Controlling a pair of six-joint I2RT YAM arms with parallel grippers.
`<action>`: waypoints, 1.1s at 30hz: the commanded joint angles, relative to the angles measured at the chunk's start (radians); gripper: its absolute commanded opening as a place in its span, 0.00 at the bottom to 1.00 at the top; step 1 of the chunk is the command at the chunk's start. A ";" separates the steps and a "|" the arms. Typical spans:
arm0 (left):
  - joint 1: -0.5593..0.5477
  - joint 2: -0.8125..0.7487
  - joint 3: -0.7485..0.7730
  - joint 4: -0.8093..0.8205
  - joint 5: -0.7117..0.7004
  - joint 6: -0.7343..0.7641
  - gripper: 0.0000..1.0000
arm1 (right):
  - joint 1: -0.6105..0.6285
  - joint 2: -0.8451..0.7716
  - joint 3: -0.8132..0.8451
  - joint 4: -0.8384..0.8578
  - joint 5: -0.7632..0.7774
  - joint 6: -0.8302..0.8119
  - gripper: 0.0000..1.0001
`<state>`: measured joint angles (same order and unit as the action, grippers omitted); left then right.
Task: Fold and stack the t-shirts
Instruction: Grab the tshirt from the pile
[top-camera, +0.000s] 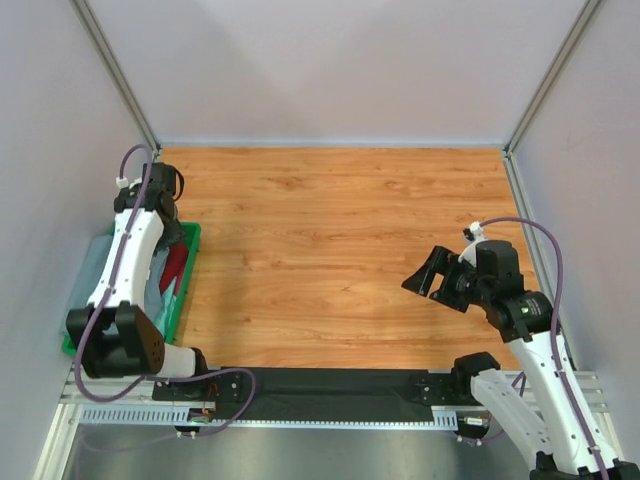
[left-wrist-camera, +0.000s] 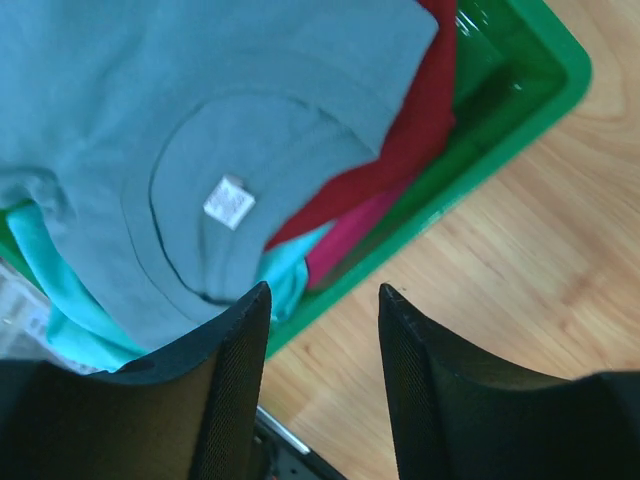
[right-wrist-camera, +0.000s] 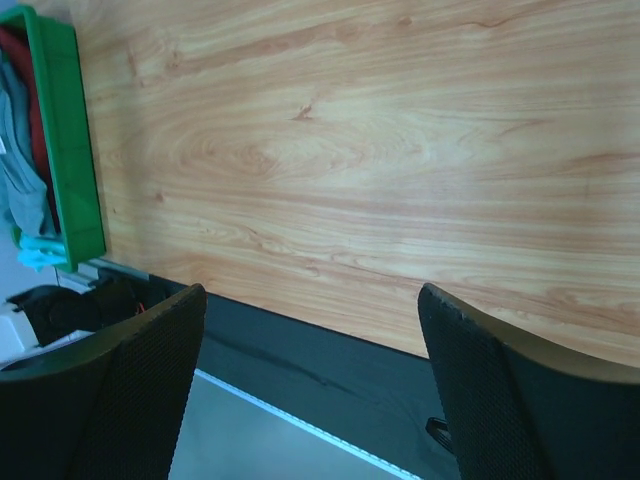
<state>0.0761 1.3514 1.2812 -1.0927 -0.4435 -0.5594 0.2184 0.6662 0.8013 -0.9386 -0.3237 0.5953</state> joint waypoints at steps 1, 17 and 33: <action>0.034 0.083 0.075 0.088 -0.106 0.151 0.56 | 0.041 0.001 0.058 0.018 0.015 -0.066 0.88; 0.093 0.391 0.142 0.258 0.108 0.291 0.50 | 0.079 0.010 0.090 -0.025 0.078 -0.121 0.91; 0.097 0.348 0.119 0.192 0.006 0.224 0.00 | 0.079 0.073 0.164 -0.091 0.075 -0.120 0.89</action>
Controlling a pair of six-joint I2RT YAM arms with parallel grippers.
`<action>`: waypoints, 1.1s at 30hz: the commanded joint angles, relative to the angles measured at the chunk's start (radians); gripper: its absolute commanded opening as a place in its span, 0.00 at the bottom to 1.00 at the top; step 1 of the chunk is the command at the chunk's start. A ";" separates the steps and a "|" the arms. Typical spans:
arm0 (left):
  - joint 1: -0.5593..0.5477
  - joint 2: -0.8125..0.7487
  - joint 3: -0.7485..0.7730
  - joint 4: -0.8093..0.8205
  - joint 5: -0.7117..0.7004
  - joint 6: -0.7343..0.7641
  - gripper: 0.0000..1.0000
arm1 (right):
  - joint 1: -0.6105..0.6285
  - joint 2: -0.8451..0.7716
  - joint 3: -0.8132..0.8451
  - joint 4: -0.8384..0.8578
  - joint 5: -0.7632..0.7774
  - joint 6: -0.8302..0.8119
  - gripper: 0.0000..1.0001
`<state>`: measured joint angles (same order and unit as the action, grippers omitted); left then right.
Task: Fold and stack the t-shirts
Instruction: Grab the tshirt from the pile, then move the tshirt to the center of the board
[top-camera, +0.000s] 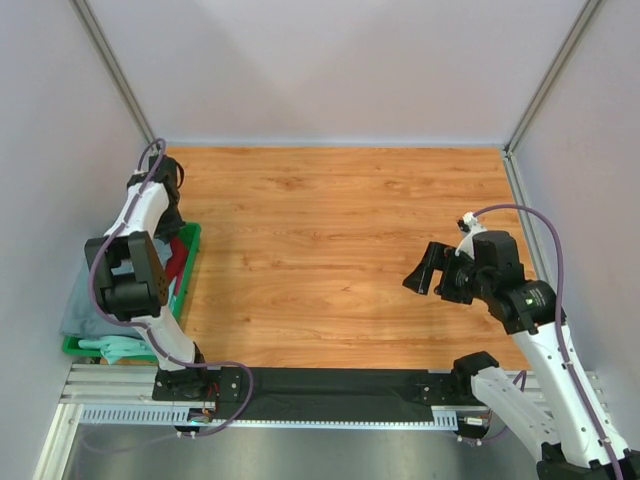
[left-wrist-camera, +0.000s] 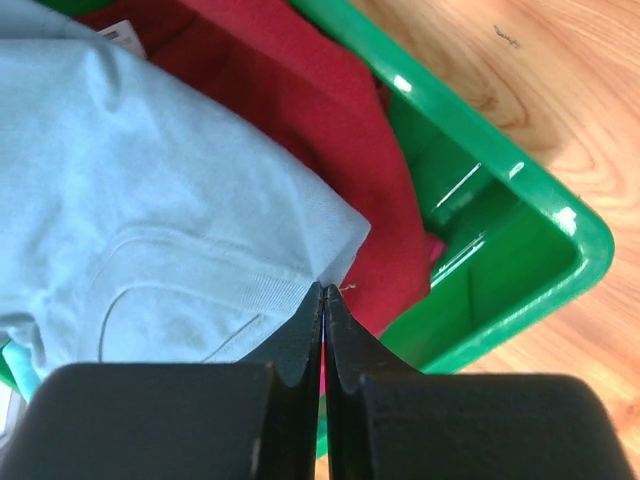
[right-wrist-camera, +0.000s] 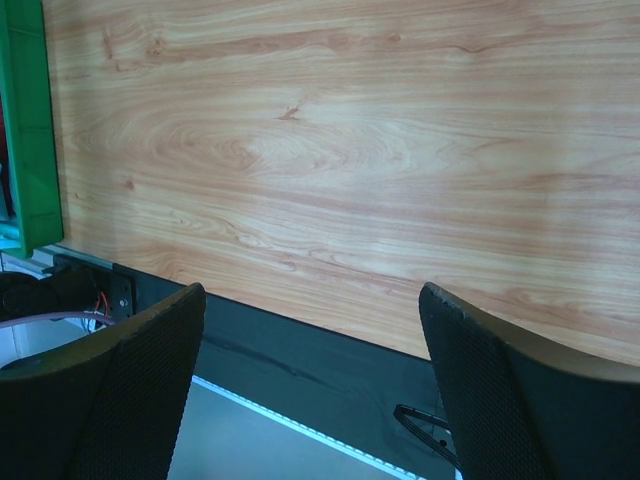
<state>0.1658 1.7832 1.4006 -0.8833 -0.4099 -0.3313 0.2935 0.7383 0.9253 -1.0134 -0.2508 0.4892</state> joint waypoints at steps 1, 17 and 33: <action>0.006 -0.102 0.003 -0.026 -0.030 -0.018 0.00 | 0.006 0.003 0.037 -0.019 0.001 -0.014 0.88; -0.261 -0.648 0.150 -0.074 0.245 -0.405 0.00 | 0.041 0.127 0.084 -0.010 -0.056 0.015 0.84; -0.819 -0.495 0.680 -0.171 0.485 -0.416 0.00 | 0.041 0.162 0.119 -0.005 -0.070 0.064 0.84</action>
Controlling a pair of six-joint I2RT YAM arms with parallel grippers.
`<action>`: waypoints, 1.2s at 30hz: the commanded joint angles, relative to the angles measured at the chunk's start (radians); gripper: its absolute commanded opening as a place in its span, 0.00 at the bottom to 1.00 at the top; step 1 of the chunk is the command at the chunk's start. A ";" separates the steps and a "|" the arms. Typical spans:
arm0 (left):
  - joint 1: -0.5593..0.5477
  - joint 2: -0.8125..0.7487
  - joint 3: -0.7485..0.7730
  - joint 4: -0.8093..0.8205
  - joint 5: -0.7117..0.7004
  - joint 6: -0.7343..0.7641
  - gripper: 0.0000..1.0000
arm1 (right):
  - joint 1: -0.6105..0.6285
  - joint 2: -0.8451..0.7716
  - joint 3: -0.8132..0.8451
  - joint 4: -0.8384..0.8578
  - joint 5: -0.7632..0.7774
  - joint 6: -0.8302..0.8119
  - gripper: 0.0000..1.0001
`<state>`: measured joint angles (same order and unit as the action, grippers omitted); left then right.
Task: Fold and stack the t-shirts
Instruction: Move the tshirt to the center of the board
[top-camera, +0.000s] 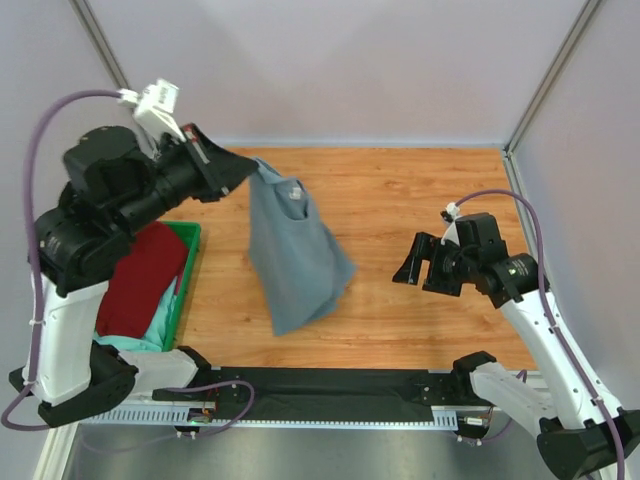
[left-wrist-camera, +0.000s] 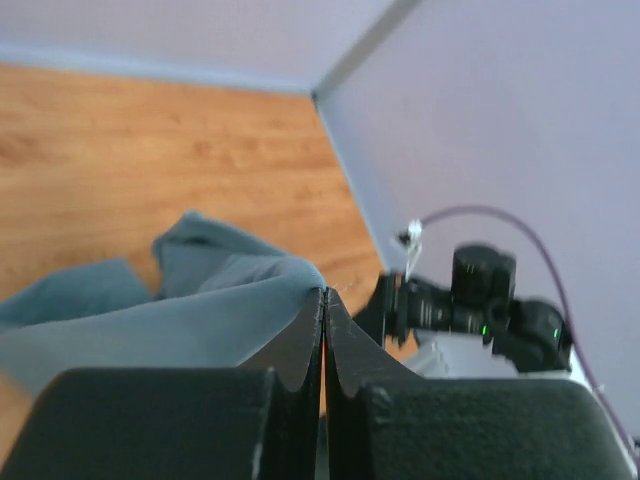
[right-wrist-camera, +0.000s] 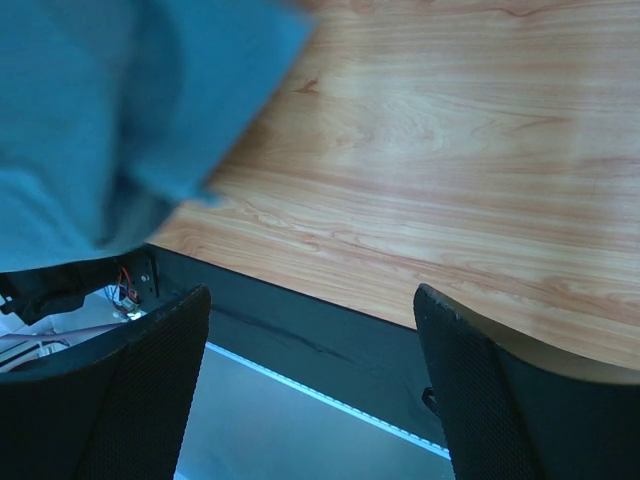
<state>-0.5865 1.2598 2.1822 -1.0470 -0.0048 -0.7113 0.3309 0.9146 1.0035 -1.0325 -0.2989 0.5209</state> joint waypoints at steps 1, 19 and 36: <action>-0.097 -0.002 -0.155 0.031 0.092 -0.043 0.00 | 0.003 -0.020 0.035 0.012 -0.035 0.039 0.84; -0.113 -0.286 -1.274 0.082 0.128 -0.051 0.00 | 0.310 0.153 -0.138 0.377 -0.028 0.149 0.43; -0.058 -0.416 -1.509 0.244 0.218 -0.086 0.61 | 0.476 0.685 0.247 0.239 0.408 0.521 0.80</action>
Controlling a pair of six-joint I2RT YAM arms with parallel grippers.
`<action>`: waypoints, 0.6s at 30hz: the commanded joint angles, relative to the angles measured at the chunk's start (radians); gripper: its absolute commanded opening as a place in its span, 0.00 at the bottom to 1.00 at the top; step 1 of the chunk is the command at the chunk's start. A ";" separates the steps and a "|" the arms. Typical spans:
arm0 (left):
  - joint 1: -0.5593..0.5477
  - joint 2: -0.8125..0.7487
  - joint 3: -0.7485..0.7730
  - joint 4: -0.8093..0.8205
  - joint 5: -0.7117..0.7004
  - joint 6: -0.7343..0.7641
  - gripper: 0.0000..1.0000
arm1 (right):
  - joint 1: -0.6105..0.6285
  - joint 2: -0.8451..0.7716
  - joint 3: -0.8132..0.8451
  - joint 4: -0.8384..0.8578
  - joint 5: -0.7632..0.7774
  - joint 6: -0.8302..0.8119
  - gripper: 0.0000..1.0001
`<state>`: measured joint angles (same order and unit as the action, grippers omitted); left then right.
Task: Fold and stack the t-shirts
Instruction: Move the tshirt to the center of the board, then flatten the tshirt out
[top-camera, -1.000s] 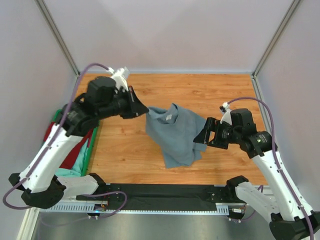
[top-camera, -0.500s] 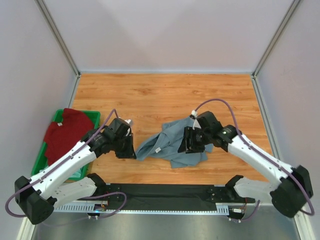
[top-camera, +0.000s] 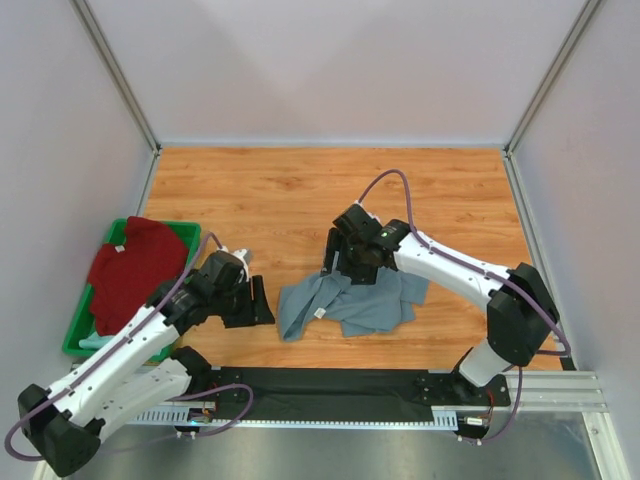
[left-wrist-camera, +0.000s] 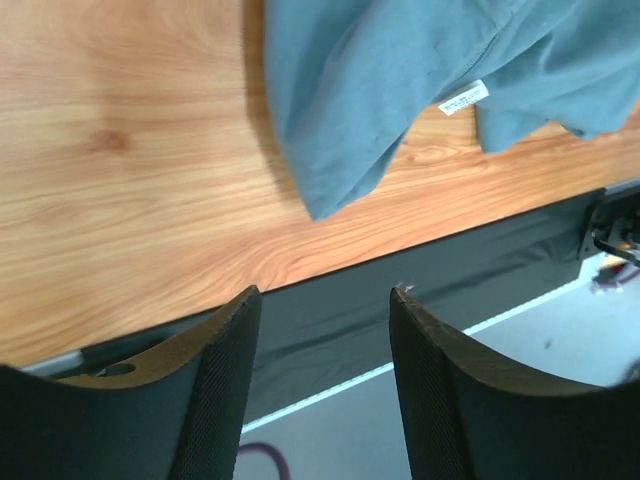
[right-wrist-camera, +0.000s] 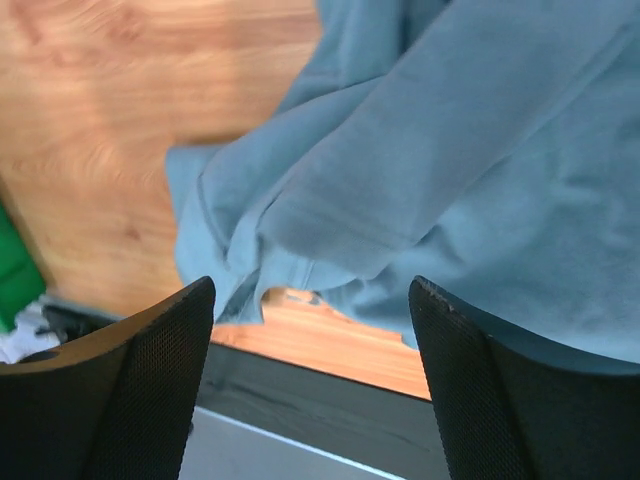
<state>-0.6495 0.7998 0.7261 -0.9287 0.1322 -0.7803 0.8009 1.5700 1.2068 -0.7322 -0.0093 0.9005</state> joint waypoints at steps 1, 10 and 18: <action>0.005 0.059 -0.091 0.163 0.131 -0.025 0.61 | 0.007 0.036 0.046 -0.070 0.152 0.152 0.79; 0.005 0.236 -0.211 0.438 0.256 -0.103 0.59 | 0.007 0.048 0.005 -0.007 0.196 0.120 0.68; 0.005 0.346 -0.238 0.544 0.259 -0.122 0.55 | -0.009 0.102 0.023 0.053 0.152 0.066 0.67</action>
<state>-0.6464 1.1225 0.4831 -0.4671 0.3763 -0.8845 0.8013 1.6497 1.2098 -0.7330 0.1356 0.9894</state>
